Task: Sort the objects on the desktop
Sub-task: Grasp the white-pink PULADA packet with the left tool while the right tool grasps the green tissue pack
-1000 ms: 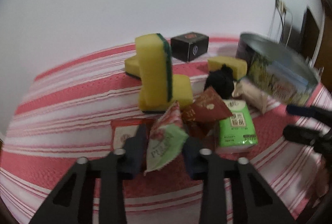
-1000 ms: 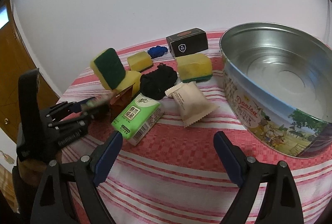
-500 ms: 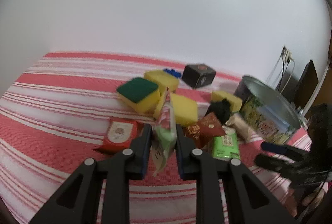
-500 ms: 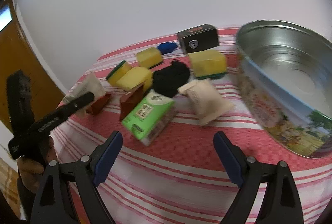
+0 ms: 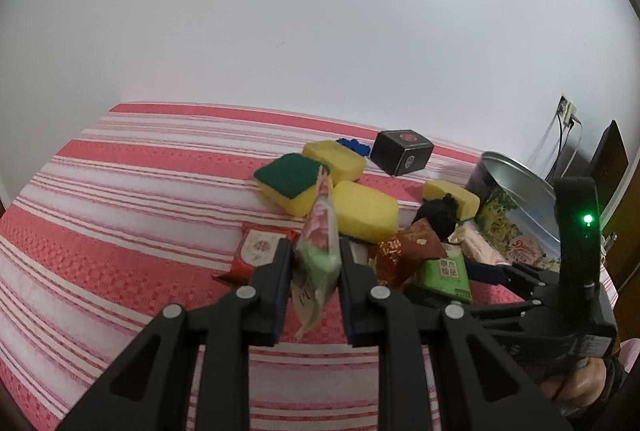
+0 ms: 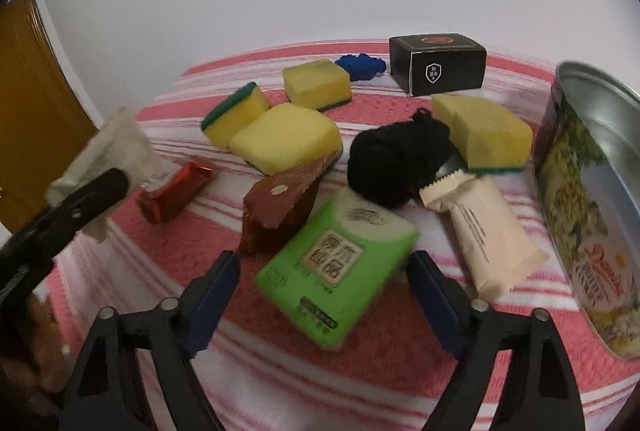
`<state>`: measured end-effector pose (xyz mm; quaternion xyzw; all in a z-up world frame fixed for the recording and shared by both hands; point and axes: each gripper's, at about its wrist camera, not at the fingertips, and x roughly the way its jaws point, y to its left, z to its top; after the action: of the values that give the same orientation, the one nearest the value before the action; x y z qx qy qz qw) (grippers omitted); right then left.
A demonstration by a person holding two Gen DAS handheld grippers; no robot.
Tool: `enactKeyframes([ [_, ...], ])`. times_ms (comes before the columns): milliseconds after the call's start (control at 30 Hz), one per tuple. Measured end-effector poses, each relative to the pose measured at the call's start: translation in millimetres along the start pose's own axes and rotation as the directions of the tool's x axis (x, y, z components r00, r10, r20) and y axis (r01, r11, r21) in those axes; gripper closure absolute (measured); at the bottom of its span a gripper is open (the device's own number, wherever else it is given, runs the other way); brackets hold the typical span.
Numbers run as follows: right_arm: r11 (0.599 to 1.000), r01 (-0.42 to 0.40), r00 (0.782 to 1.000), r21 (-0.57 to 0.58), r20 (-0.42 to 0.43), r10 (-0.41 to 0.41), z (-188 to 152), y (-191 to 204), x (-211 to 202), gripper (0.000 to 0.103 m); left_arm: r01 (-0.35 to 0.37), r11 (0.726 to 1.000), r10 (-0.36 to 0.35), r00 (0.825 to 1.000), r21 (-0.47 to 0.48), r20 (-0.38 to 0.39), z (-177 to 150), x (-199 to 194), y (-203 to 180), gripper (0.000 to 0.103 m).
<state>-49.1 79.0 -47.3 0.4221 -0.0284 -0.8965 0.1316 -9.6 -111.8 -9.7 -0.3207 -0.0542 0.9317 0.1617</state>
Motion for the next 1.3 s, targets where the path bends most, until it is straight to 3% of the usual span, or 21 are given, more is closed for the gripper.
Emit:
enactKeyframes([
  [67, 0.999, 0.022, 1.000, -0.023, -0.002, -0.022, -0.7, 2.2, 0.4, 0.034, 0.005, 1.000, -0.005, 1.000, -0.005, -0.005, 0.1, -0.4, 1.8, 0.083],
  [300, 0.998, -0.049, 0.999, 0.041, 0.007, 0.049, -12.4, -21.7, -18.4, 0.050, 0.035, 0.999, -0.035, 0.999, -0.003, -0.007, -2.0, -2.5, -6.9, 0.083],
  [467, 0.991, -0.100, 0.993, 0.094, 0.065, 0.094, -25.7, -38.9, -41.5, 0.050, 0.058, 0.998, -0.058, 0.998, 0.007, -0.013, -3.4, -1.1, -21.7, 0.083],
  [667, 0.997, -0.066, 0.983, 0.042, 0.171, 0.058, -32.2, -34.2, -74.4, 0.051, 0.074, 0.997, -0.074, 0.997, 0.032, -0.017, -3.5, -0.1, -45.4, 0.083],
  [767, 0.999, -0.029, 0.984, 0.032, 0.175, 0.023, -33.6, -34.0, -80.5, 0.051, 0.049, 0.997, -0.048, 0.999, 0.064, -0.016, -4.2, -2.1, -54.1, 0.083],
  [833, 0.998, -0.045, 0.987, 0.043, 0.154, 0.038, -37.6, -38.1, -80.7, 0.051, 0.026, 0.997, -0.025, 1.000, 0.076, -0.019, -5.9, -2.4, -55.2, 0.083],
  [967, 0.998, -0.050, 0.992, 0.030, 0.121, 0.046, -47.3, -39.5, -79.9, 0.051, 0.007, 0.995, 0.001, 0.997, 0.099, -0.080, -13.2, 4.0, -55.7, 0.083],
  [1033, 0.999, -0.046, 0.993, 0.022, 0.114, 0.043, -52.6, -39.3, -79.7, 0.051, 0.022, 0.991, -0.009, 0.995, 0.129, -0.101, -18.7, 4.8, -59.7, 0.078],
  [1100, 0.999, -0.043, 0.994, 0.018, 0.102, 0.041, -55.6, -39.6, -76.8, 0.051, 0.014, 0.985, 0.008, 0.992, 0.171, -0.126, -23.5, 7.9, -66.7, 0.059],
  [1200, 0.999, -0.047, 0.996, 0.028, 0.078, 0.045, -57.1, -43.1, -67.8, 0.051, -0.022, 0.988, 0.042, 0.991, 0.156, -0.128, -24.6, 12.1, -70.5, 0.039],
  [1300, 0.998, -0.054, 0.996, 0.034, 0.078, 0.051, -58.3, -44.0, -69.3, 0.051, -0.036, 0.990, 0.058, 0.985, 0.135, -0.161, -23.2, 21.0, -71.0, 0.031],
])
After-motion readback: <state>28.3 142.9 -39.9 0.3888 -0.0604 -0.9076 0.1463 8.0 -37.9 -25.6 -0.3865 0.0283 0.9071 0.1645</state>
